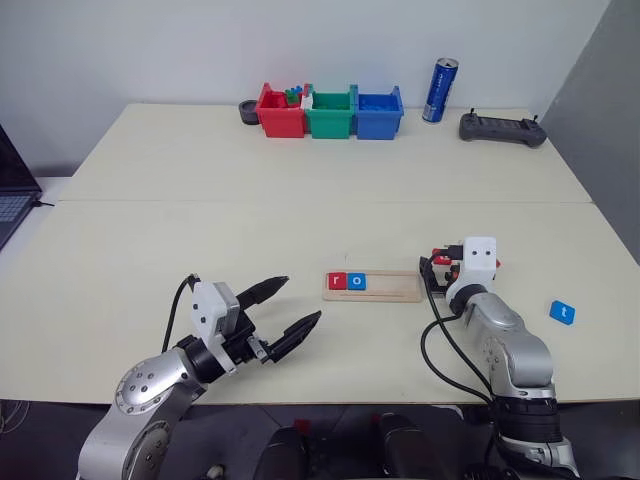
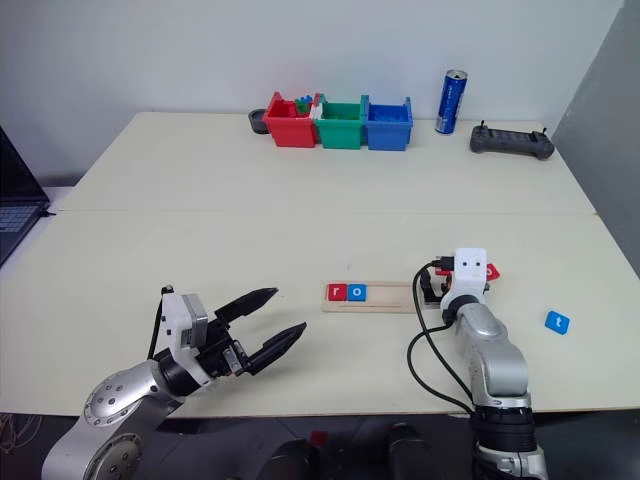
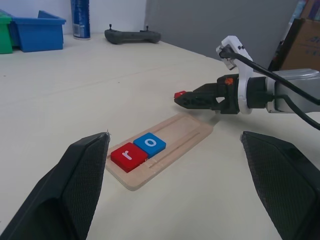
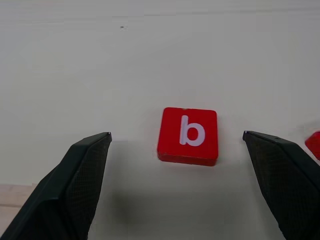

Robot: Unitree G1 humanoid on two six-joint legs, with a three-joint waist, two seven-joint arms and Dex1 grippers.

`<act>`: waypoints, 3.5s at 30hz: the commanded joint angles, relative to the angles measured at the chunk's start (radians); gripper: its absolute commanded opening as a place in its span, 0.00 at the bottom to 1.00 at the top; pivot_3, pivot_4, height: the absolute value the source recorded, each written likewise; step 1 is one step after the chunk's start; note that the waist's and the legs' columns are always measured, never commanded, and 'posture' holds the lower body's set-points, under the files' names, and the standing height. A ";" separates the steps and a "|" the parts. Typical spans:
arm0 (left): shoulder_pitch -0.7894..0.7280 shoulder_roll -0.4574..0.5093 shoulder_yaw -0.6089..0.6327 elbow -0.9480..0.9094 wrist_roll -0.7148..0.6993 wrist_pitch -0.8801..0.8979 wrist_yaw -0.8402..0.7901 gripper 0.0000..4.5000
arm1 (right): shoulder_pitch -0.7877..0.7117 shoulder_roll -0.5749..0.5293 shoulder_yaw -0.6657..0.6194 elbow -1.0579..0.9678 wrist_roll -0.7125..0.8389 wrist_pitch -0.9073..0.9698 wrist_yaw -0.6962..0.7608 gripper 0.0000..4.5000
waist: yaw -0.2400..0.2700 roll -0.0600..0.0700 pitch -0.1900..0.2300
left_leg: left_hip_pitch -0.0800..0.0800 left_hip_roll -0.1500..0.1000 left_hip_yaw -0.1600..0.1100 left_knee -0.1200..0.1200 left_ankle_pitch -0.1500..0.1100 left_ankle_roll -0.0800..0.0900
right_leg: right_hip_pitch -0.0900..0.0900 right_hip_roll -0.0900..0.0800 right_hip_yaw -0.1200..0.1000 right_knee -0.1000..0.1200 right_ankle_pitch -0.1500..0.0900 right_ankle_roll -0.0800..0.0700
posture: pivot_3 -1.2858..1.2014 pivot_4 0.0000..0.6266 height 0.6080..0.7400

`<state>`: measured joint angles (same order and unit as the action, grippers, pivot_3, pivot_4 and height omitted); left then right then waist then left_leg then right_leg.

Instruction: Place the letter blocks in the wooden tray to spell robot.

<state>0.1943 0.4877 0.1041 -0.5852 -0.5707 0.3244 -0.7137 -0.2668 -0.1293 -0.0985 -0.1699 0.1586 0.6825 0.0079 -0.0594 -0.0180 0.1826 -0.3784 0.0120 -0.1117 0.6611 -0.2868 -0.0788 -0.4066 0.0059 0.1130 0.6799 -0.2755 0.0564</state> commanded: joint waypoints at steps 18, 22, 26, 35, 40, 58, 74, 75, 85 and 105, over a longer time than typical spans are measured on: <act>-0.004 0.003 -0.018 0.004 0.015 -0.043 -0.020 1.00 | 0.019 -0.010 -0.049 -0.075 0.016 0.037 0.010 0.32 | -0.001 0.000 0.000 | 0.000 0.000 0.000 0.000 0.000 0.000 | 0.000 0.000 0.000 0.000 0.000 0.000 | 0.52 0.24 1.00; 0.000 0.007 -0.019 0.001 0.009 -0.039 -0.030 1.00 | 0.090 -0.036 -0.059 -0.236 0.059 0.129 0.044 0.32 | 0.002 0.000 0.000 | 0.000 0.000 0.000 0.000 0.000 0.000 | 0.000 0.000 0.000 -0.001 0.000 0.000 | 0.52 0.24 1.00; -0.003 0.014 -0.020 0.009 0.001 -0.033 -0.044 1.00 | 0.171 -0.056 -0.073 -0.372 0.106 0.225 0.071 0.32 | 0.001 0.000 0.000 | 0.000 0.000 0.000 0.000 0.000 0.000 | 0.000 0.000 0.000 -0.001 0.000 0.000 | 0.52 0.24 1.00; -0.009 0.023 -0.013 0.013 -0.014 -0.029 -0.055 1.00 | 0.327 -0.067 -0.060 -0.579 0.109 0.376 0.040 0.32 | 0.001 0.000 0.000 | 0.000 0.001 0.000 0.000 0.000 0.000 | 0.000 0.001 0.000 -0.001 -0.003 0.004 | 0.52 0.24 1.00; 0.012 0.034 -0.008 -0.078 -0.038 0.017 -0.011 1.00 | 0.360 -0.034 -0.029 -0.617 0.123 0.422 0.038 0.32 | 0.001 0.000 0.000 | 0.000 0.001 0.000 -0.001 0.000 0.000 | 0.000 0.001 0.001 -0.001 -0.004 0.004 | 0.52 0.24 1.00; 0.121 0.102 0.041 -0.200 -0.138 0.062 -0.016 1.00 | 0.357 -0.049 -0.013 -0.616 0.125 0.434 0.061 0.99 | 0.000 -0.001 0.000 | 0.000 0.002 0.001 -0.001 0.000 0.000 | 0.000 0.001 0.001 -0.002 -0.004 0.004 | 0.52 0.24 1.00; 0.037 0.186 0.044 0.025 -0.123 0.009 -0.235 1.00 | 0.402 -0.628 -0.091 -0.460 0.207 -0.128 0.793 0.99 | 0.002 -0.003 0.003 | -0.001 0.002 0.003 -0.001 0.000 0.000 | 0.000 0.001 0.001 -0.007 -0.004 0.005 | 0.52 0.24 1.00; 0.033 0.189 0.042 0.032 -0.120 0.006 -0.248 1.00 | 0.393 -0.660 -0.082 -0.378 0.190 -0.230 0.865 0.99 | 0.002 -0.003 0.003 | -0.001 0.002 0.003 -0.001 -0.001 0.001 | 0.001 0.001 0.001 -0.007 -0.004 0.005 | 0.52 0.24 1.00; 0.042 0.198 0.044 0.071 -0.098 -0.048 -0.354 1.00 | 0.130 -0.738 0.035 0.212 0.110 -0.673 1.189 0.99 | 0.001 -0.003 0.004 | 0.001 0.002 0.004 -0.001 -0.001 0.002 | 0.001 0.001 0.003 -0.005 0.000 0.000 | 0.52 0.24 1.00; 0.016 0.200 0.038 0.079 -0.072 -0.076 -0.372 1.00 | 0.037 -0.646 0.115 0.415 0.057 -0.757 1.197 0.99 | 0.003 -0.003 0.004 | 0.001 0.001 0.004 0.000 -0.001 0.002 | 0.001 0.001 0.003 -0.002 0.000 0.000 | 0.52 0.24 1.00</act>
<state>0.2188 0.6828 0.1412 -0.4966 -0.6413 0.2579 -1.0812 -0.2194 -0.7730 0.0242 0.2313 0.2204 -0.0595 1.2020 -0.0568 -0.0210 0.1865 -0.3770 0.0132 -0.1079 0.6614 -0.2879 -0.0770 -0.4056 0.0068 0.1158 0.6777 -0.2757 0.0563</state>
